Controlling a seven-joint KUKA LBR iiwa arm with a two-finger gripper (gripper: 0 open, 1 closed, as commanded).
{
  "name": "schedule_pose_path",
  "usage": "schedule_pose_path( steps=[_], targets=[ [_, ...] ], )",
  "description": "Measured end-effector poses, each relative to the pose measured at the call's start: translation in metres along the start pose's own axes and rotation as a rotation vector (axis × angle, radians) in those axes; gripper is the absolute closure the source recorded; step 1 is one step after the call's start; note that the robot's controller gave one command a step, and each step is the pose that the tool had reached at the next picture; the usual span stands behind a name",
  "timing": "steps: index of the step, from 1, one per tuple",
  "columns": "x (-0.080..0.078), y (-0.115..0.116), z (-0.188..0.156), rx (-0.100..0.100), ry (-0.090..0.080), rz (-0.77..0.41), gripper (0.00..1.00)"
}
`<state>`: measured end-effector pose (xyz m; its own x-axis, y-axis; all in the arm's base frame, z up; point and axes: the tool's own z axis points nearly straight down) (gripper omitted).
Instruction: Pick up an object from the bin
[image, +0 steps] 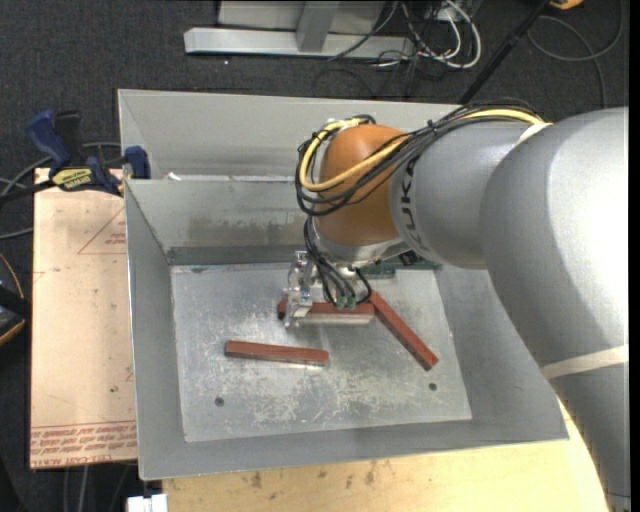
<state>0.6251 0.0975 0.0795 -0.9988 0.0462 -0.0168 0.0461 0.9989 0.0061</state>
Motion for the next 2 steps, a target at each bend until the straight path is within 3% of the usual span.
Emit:
schedule_pose_path(
  steps=[1, 2],
  targets=[
    [0.0, 0.0, 0.0, 0.0, 0.0, 0.0, 1.0],
    [-0.025, -0.012, -0.177, 0.003, 0.004, -0.098, 1.0]
  ],
)
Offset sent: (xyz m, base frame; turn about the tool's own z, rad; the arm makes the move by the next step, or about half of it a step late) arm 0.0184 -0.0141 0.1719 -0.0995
